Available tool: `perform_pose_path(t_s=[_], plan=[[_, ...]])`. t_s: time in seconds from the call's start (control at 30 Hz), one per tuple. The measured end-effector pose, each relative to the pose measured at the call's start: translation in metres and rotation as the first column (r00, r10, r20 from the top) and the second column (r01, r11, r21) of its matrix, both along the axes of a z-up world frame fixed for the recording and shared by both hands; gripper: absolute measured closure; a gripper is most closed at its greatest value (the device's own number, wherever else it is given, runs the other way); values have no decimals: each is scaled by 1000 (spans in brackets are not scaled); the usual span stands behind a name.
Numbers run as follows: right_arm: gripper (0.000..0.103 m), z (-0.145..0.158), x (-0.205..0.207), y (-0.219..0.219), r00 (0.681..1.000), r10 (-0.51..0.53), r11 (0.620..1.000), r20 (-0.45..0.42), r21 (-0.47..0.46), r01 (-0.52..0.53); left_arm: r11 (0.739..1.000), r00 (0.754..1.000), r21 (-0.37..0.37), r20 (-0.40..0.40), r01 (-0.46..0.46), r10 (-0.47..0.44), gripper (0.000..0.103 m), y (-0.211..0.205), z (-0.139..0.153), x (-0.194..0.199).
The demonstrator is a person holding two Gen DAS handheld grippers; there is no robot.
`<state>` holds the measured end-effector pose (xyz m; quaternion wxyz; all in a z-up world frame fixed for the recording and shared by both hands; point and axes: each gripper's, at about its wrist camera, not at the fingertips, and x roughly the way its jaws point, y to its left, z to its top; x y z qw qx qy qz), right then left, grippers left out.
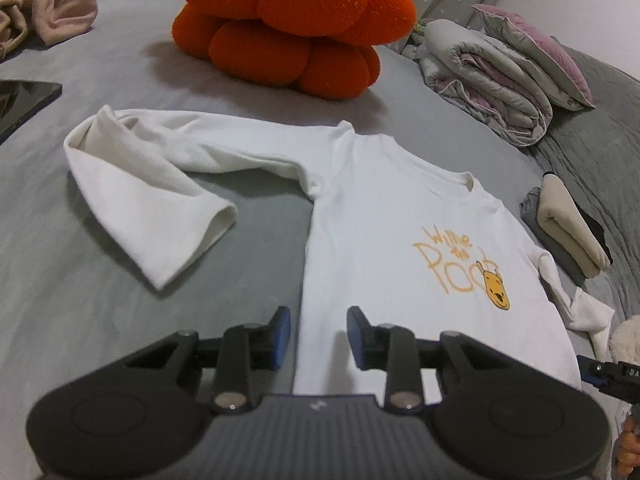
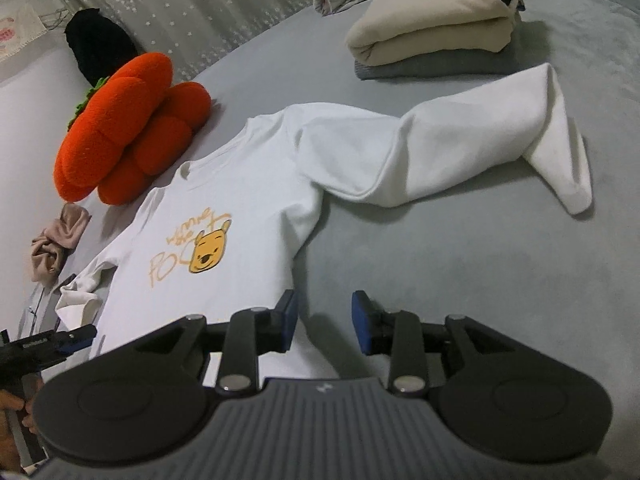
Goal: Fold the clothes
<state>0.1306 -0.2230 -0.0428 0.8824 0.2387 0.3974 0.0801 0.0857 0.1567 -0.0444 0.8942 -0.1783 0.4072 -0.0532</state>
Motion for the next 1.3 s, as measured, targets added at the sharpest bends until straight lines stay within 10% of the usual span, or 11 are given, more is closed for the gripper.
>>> perform_pose_path(t_s=[0.83,1.3], plan=[[72,-14,11,41,998,57,992,12,111,-58,998,997,11,-33,66,-66,72,-10,-6,-3],[71,-20,-11,-12,990,-2,916,-139,396,58,996,994,-38,-59,85,-87,72,-1,-6,-7]])
